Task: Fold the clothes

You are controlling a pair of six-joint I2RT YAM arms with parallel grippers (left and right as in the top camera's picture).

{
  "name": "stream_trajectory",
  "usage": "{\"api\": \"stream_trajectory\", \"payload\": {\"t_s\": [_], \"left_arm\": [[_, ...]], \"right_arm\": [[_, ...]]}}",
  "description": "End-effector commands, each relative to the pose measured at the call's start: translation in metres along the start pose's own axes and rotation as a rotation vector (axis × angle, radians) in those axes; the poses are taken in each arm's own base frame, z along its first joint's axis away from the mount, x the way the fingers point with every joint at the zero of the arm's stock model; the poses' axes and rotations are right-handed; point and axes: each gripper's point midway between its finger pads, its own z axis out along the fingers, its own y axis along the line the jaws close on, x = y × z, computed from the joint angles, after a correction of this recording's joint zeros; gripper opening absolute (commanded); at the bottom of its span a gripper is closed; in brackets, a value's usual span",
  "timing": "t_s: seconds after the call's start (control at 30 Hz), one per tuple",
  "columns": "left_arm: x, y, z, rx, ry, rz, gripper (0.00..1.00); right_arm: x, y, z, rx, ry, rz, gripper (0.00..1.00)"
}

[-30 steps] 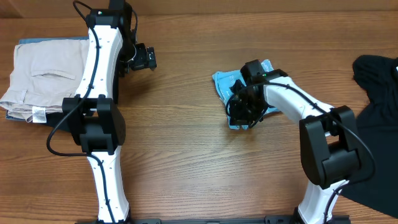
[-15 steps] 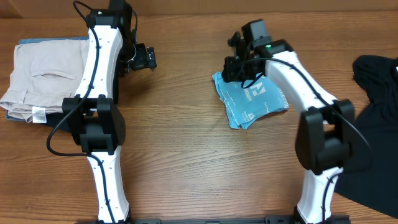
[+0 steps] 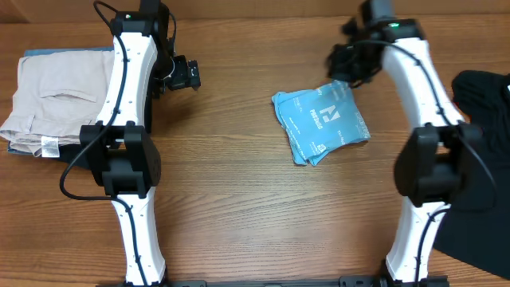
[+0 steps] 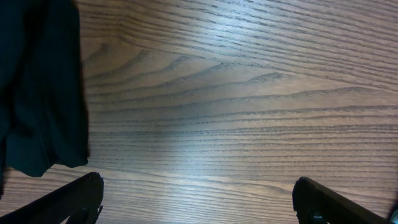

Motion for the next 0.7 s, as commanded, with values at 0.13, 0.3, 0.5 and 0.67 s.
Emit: {"api": "stream_trajectory", "payload": {"t_s": [0.13, 0.3, 0.5, 0.67], "left_arm": [[-0.006, -0.002, -0.016, 0.006, -0.047, 0.019, 1.0], [-0.006, -0.002, -0.016, 0.006, -0.047, 0.019, 1.0], [-0.006, -0.002, -0.016, 0.006, -0.047, 0.019, 1.0], [-0.006, -0.002, -0.016, 0.006, -0.047, 0.019, 1.0]], "right_arm": [[0.0, -0.065, 0.022, 0.066, 0.022, 0.101, 0.04], [0.009, -0.072, 0.071, 0.054, 0.034, 0.08, 0.04], [-0.028, -0.055, 0.034, 0.034, -0.084, 0.042, 0.04], [-0.027, -0.024, -0.045, 0.034, -0.091, 0.042, 0.04]]}}
